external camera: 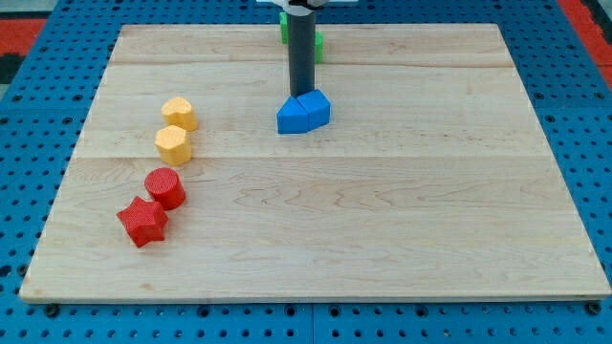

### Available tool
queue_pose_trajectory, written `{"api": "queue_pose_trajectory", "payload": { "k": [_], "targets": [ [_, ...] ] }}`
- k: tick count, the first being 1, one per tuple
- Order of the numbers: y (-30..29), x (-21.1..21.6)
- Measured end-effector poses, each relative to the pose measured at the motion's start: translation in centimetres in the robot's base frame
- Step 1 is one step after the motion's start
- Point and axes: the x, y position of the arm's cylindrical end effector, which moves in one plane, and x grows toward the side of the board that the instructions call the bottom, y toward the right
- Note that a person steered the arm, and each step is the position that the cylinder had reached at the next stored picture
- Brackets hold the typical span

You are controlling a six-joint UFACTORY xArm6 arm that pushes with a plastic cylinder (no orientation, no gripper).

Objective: Push the blue blocks slightly towards down

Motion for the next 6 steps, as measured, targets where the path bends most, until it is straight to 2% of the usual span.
{"api": "queue_pose_trajectory", "payload": {
  "k": [1,3,4,5,6],
  "targets": [
    [0.2,-1.3],
    [2.4,1.5],
    [2.2,-0.6],
    [-1.8,-0.9],
    [-2.1,3.2]
  ]
}}
